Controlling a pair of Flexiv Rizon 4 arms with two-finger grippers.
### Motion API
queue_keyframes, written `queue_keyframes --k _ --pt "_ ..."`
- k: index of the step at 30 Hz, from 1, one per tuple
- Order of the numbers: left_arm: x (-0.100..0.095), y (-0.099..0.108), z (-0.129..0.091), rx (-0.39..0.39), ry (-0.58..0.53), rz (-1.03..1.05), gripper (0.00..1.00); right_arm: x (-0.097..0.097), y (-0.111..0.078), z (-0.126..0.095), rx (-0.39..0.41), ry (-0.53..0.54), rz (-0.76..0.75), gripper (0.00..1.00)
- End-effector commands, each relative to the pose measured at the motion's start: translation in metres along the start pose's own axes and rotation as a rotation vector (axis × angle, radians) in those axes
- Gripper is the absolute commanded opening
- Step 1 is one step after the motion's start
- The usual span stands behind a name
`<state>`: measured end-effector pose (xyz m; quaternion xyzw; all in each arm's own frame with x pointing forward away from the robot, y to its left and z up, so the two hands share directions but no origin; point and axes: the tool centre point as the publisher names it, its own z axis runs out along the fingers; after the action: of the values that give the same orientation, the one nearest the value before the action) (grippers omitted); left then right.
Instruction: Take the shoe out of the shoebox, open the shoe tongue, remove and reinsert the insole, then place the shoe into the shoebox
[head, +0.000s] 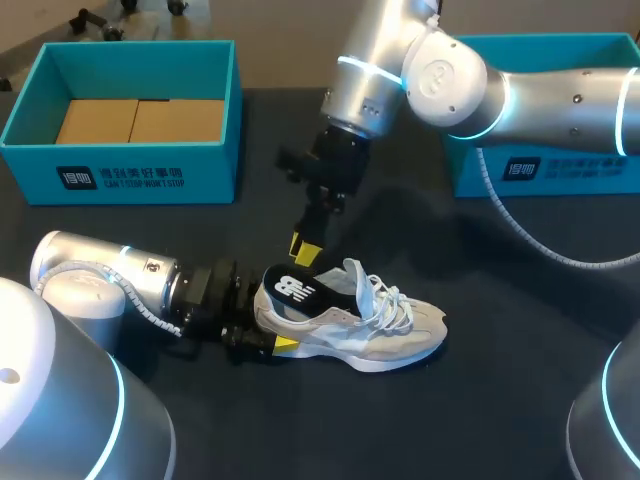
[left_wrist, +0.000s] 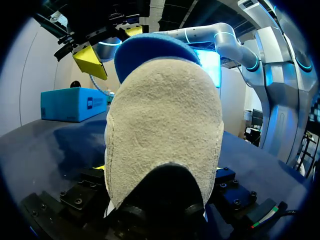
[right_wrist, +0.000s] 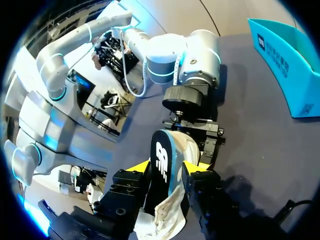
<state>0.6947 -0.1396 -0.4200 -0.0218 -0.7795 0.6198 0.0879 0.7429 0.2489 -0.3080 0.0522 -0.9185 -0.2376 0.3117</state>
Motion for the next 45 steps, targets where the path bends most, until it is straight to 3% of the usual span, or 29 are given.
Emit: queue_keyframes --k 1,25,45 --pt "-0.001 0.002 0.001 -0.004 0.001 -0.001 0.0 -0.009 -0.002 0.001 -0.005 0.038 -0.008 0.38" --pt "-0.001 0.002 0.001 -0.004 0.001 -0.001 0.0 -0.002 -0.005 0.017 -0.008 0.079 -0.002 0.34" --pt "-0.001 0.002 0.001 -0.004 0.001 -0.001 0.0 -0.012 -0.009 0.018 -0.008 0.181 0.037 0.33"
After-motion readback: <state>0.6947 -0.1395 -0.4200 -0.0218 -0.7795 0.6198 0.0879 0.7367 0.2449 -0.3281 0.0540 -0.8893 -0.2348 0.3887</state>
